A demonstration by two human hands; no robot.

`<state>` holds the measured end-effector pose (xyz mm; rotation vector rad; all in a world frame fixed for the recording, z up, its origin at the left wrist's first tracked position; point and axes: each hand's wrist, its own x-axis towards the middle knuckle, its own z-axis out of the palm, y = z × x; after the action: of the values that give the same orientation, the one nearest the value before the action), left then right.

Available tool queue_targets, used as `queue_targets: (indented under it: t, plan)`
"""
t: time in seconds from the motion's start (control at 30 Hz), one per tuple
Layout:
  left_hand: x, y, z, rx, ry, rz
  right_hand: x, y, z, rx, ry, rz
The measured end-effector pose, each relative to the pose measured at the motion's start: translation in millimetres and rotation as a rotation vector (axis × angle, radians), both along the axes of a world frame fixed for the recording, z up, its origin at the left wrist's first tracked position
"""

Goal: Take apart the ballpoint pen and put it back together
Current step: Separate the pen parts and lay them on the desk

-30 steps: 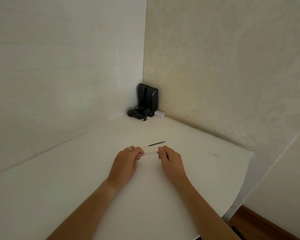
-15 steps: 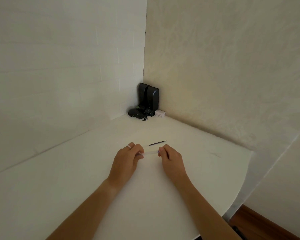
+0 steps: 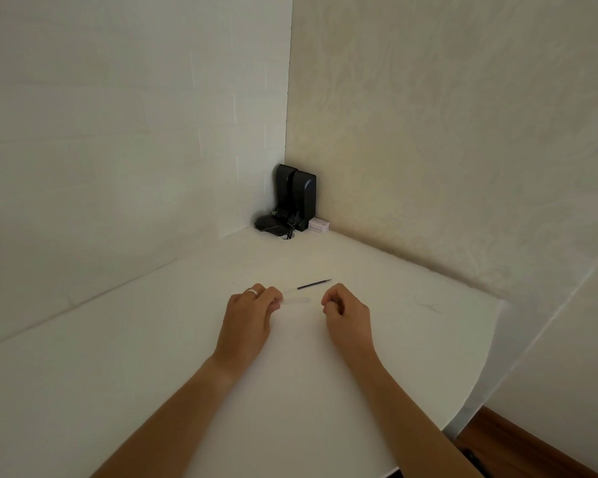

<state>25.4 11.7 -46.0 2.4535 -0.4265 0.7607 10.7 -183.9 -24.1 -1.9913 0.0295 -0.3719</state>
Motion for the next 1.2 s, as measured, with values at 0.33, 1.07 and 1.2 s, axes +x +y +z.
queue_targets:
  t: [0.33,1.07,1.2]
  plan:
    - [2.3,0.2,-4.2,-0.007,0.047,0.115,7.1,17.9,-18.9,-0.627,-0.095,0.019]
    - [3.3,-0.4,-2.6,-0.048,0.08,0.044,26.1,-10.6,-15.3,-0.422,0.017,-0.298]
    - [3.8,0.3,-3.0,-0.053,0.082,0.033,25.4,-12.8,-15.9,-0.38,-0.007,-0.313]
